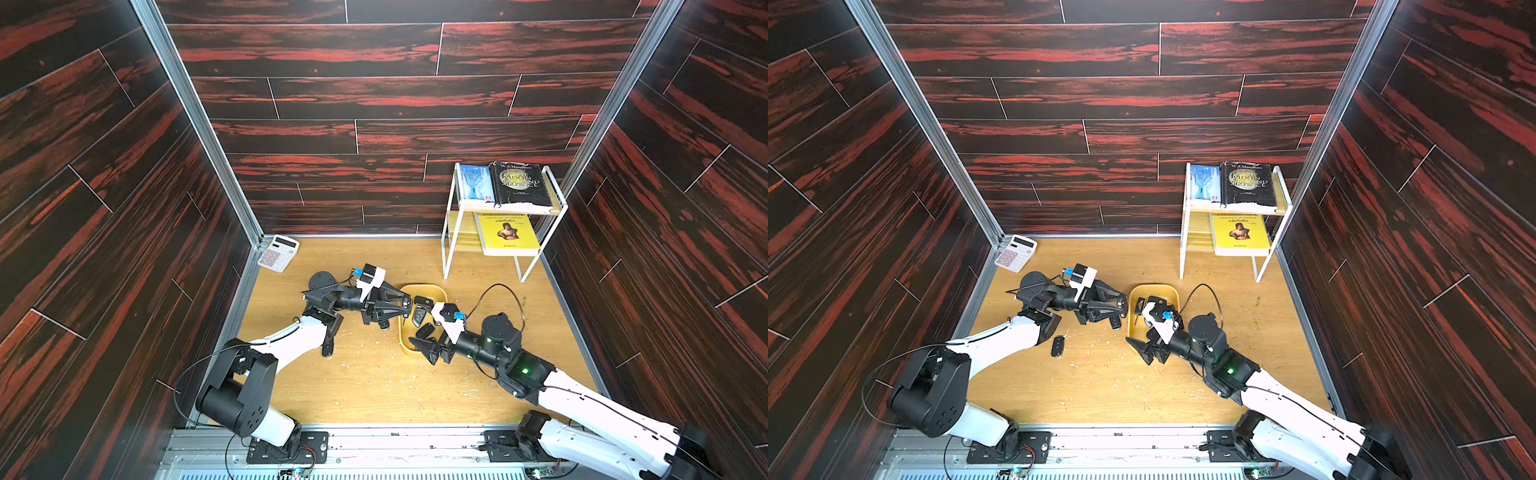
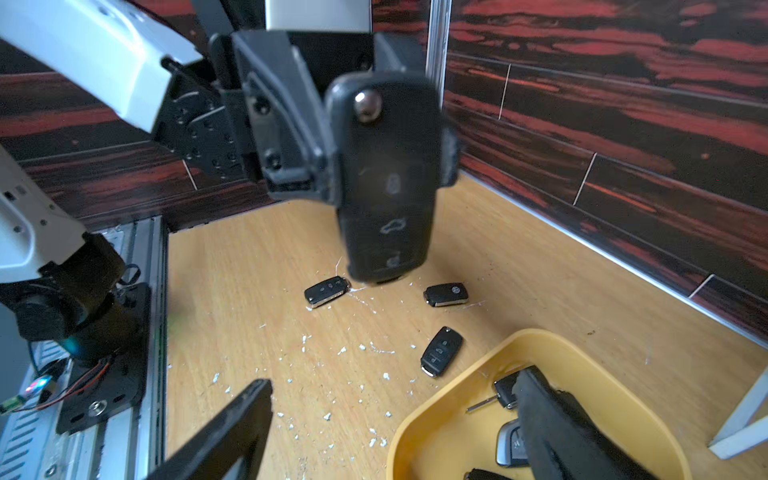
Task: Place the car key into the storage box
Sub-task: Pick up the car key from the center of the board.
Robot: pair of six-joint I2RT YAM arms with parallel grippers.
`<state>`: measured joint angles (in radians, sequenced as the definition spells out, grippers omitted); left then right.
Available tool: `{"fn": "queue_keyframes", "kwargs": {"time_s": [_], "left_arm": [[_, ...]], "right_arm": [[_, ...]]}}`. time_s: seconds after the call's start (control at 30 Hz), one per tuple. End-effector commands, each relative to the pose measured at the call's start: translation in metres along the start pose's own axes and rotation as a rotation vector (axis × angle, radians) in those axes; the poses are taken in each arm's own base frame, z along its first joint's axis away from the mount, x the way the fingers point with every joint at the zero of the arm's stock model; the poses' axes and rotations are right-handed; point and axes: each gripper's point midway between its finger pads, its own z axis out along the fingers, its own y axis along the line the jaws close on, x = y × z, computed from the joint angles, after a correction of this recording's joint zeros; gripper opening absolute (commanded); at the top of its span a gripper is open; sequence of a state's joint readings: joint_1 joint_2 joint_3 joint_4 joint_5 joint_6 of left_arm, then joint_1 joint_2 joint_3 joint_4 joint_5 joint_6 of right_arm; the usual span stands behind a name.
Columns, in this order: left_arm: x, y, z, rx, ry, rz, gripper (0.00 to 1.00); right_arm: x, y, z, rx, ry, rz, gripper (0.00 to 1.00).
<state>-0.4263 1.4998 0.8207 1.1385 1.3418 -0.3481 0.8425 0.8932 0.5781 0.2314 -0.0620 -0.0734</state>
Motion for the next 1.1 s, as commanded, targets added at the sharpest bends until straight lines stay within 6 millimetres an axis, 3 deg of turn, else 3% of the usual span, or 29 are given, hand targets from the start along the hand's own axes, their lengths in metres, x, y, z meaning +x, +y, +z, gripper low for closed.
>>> {"fn": "queue_keyframes", "kwargs": {"time_s": [0.0,0.13,0.3,1.07], "left_arm": [[-0.008,-0.025,-0.001,0.076,0.022,0.017,0.11],[-0.009,-0.042,0.004,0.131,0.042,-0.001,0.11],[-0.009,-0.049,0.005,0.142,0.048,0.003,0.11],[-0.03,-0.035,0.012,0.156,0.021,0.046,0.1]], "right_arm": [[-0.037,-0.01,-0.012,0.068,-0.073,-0.034,0.95],[-0.047,-0.002,-0.012,0.013,-0.041,-0.009,0.94],[-0.042,0.022,-0.004,-0.136,0.007,0.033,0.91],[-0.045,0.04,-0.007,-0.243,-0.062,0.069,0.87]]}}
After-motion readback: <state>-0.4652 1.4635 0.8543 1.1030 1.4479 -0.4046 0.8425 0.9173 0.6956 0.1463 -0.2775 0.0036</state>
